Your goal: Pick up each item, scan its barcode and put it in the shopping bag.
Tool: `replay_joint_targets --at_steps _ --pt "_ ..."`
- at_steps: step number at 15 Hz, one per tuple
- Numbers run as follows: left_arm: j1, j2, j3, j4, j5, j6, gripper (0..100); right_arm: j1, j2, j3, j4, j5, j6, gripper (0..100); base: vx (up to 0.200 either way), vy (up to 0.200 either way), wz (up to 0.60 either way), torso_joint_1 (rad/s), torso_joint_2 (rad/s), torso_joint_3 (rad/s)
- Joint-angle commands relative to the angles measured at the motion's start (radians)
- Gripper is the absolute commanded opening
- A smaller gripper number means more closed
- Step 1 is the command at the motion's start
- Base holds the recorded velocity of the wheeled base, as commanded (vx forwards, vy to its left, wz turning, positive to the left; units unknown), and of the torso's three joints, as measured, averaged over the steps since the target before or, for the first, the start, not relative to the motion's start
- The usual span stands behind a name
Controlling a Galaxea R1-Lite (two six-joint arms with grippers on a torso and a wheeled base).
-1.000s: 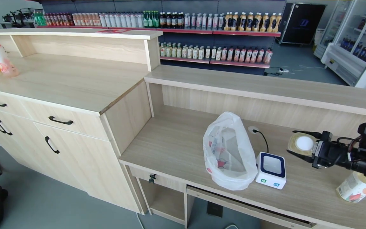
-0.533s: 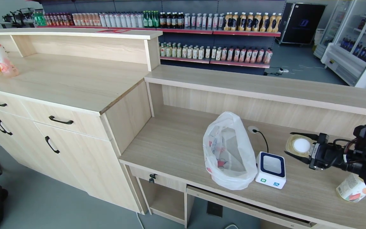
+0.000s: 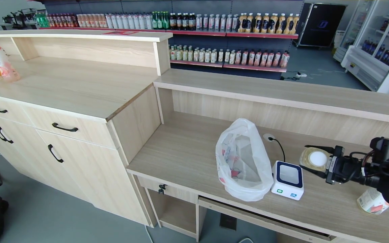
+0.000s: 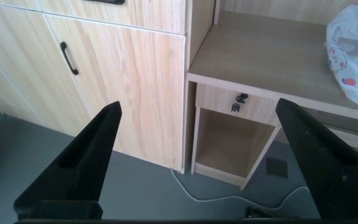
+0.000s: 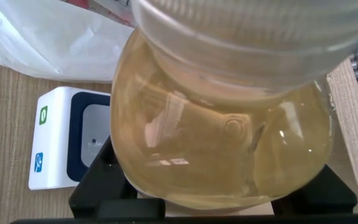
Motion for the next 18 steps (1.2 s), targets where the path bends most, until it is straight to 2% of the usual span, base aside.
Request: replay_joint_targets --at_steps 1,8,18 --pt "0.001 0.0 0.0 0.0 0.0 0.0 100 0.0 0.019 -0.007 -0.002 0.002 0.002 0 0.0 0.0 0.0 0.0 0.0 0.0" --pt "0.001 0.0 0.0 0.0 0.0 0.0 100 0.057 0.063 -0.052 -0.005 0.002 0.024 0 0.0 0.0 0.0 0.0 0.0 0.0" --pt "0.001 0.0 0.0 0.0 0.0 0.0 100 0.068 0.103 -0.105 -0.005 0.002 0.064 0 0.0 0.0 0.0 0.0 0.0 0.0"
